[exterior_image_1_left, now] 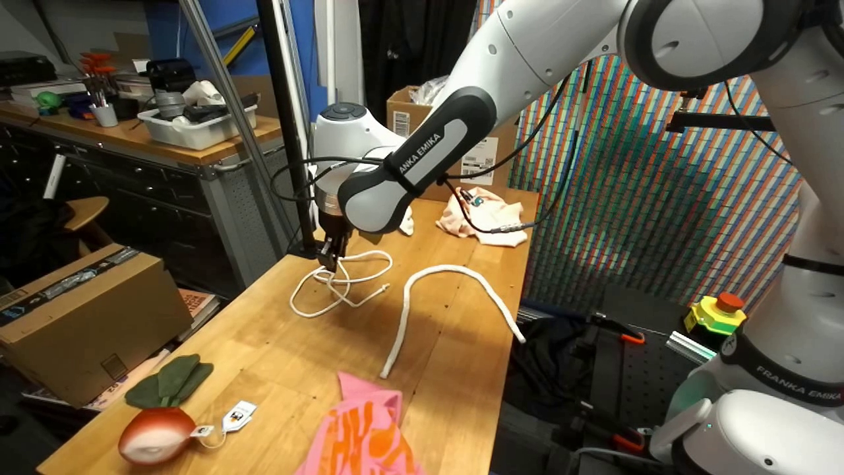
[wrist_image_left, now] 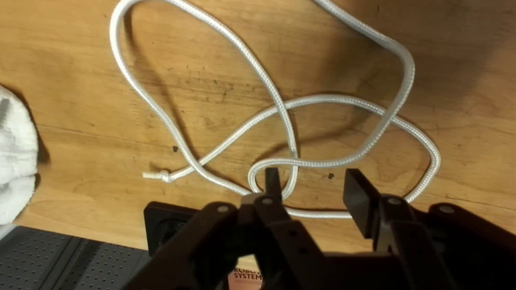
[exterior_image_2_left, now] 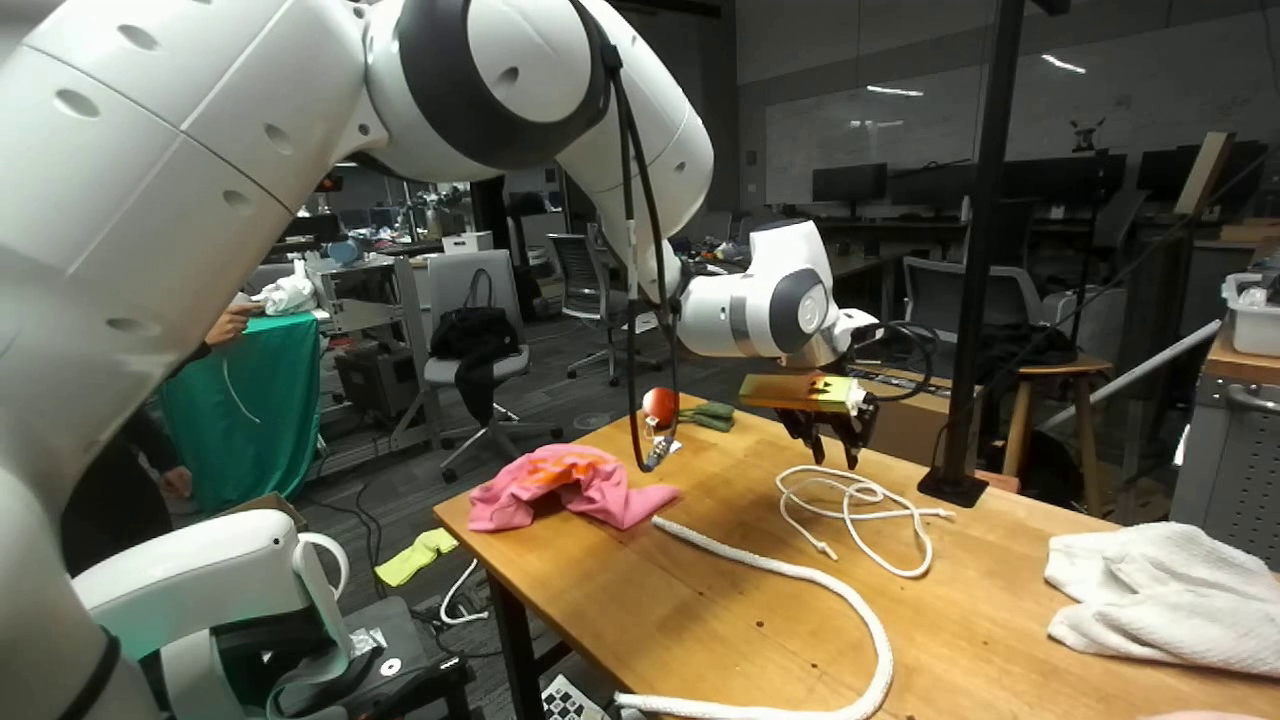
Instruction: Put all the items on the table separately
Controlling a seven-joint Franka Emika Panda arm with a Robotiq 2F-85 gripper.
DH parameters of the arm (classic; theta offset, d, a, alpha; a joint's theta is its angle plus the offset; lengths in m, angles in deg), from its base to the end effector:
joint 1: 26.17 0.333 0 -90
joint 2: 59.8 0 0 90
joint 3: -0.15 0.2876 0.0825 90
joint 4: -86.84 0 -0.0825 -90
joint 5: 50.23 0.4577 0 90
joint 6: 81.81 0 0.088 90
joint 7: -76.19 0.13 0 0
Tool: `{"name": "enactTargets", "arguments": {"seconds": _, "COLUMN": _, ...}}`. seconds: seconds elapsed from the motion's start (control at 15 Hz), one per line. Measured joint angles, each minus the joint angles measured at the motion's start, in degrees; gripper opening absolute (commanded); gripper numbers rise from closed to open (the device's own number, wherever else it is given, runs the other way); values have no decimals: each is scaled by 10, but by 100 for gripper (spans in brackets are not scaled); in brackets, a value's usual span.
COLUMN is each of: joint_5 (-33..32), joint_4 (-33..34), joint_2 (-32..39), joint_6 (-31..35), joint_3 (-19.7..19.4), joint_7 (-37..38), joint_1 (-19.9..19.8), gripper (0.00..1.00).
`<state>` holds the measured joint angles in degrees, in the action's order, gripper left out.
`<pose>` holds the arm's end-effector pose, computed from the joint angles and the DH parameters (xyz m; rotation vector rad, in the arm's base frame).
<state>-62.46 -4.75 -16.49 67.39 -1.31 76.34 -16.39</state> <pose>0.7486 0.1129 0.1168 2.9491 0.4785 0.3878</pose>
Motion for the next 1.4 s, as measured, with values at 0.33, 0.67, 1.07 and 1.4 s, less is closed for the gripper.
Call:
{"name": "enactTargets", "arguments": {"seconds": 0.33, "joint_5": -4, "joint_4": 0, "joint_2": 0, "joint_6": -58, "joint_3": -20, "joint_7": 35, "joint_1": 8, "gripper": 100}}
{"name": "enactTargets", "arguments": {"seconds": 0.67, "joint_5": -7, "joint_4": -10, "joint_2": -4, "joint_6": -117, "joint_3": -24, "joint_7": 81, "joint_1": 27, "gripper": 100}}
{"name": "enactTargets", "arguments": {"seconds": 1.07, "joint_5": -6, "joint_4": -24, "joint_2": -6, "joint_6": -162, "joint_3": -24, "joint_7": 161, "joint_1": 56, "gripper": 100}}
{"name": "enactTargets", "arguments": {"seconds": 1.4, "joint_5": 2, "joint_4": -33, "joint_2": -7, "joint_6": -183, "joint_3": -24, "joint_7": 229, "joint_1": 61, "gripper": 100}}
